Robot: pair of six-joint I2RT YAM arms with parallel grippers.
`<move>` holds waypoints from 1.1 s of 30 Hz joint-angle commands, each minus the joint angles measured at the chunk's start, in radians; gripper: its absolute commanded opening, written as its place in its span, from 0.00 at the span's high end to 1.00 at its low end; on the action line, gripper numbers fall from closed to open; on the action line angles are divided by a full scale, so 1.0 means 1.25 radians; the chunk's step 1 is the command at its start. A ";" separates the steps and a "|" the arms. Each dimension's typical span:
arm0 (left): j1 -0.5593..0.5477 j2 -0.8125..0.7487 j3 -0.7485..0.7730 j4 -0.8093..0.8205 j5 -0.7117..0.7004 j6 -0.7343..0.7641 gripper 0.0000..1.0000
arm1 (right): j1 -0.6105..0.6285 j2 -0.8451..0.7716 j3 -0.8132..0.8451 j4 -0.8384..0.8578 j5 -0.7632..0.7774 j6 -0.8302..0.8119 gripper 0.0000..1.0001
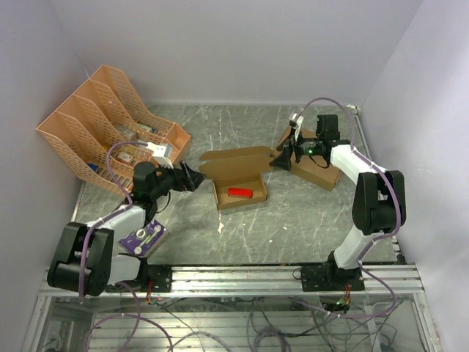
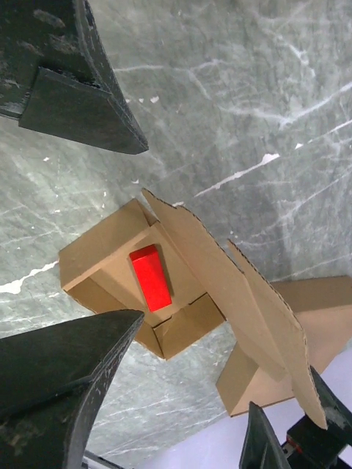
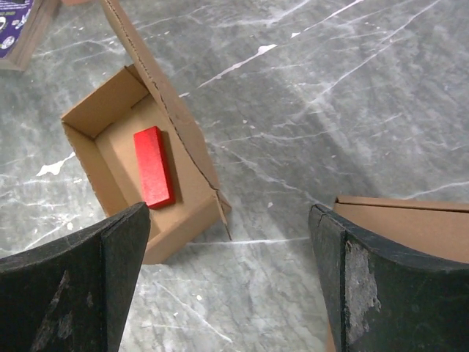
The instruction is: Fold the paper box
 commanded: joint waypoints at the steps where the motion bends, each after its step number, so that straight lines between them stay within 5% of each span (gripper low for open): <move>1: 0.006 0.021 0.050 0.060 0.035 0.017 0.03 | 0.010 -0.006 -0.014 0.012 -0.006 0.043 0.13; 5: 0.006 0.055 0.072 0.014 -0.005 0.073 0.09 | 0.010 0.005 -0.011 0.013 0.013 0.066 0.16; 11: 0.006 0.129 0.099 0.075 0.055 0.100 0.28 | 0.014 0.008 -0.012 0.019 0.018 0.077 0.23; 22: 0.005 0.191 0.102 0.158 0.108 0.095 0.48 | 0.038 0.036 -0.002 0.013 0.012 0.073 0.39; 33: -0.024 0.176 0.120 0.114 0.081 0.112 0.61 | 0.050 0.006 -0.021 0.021 0.042 0.052 0.68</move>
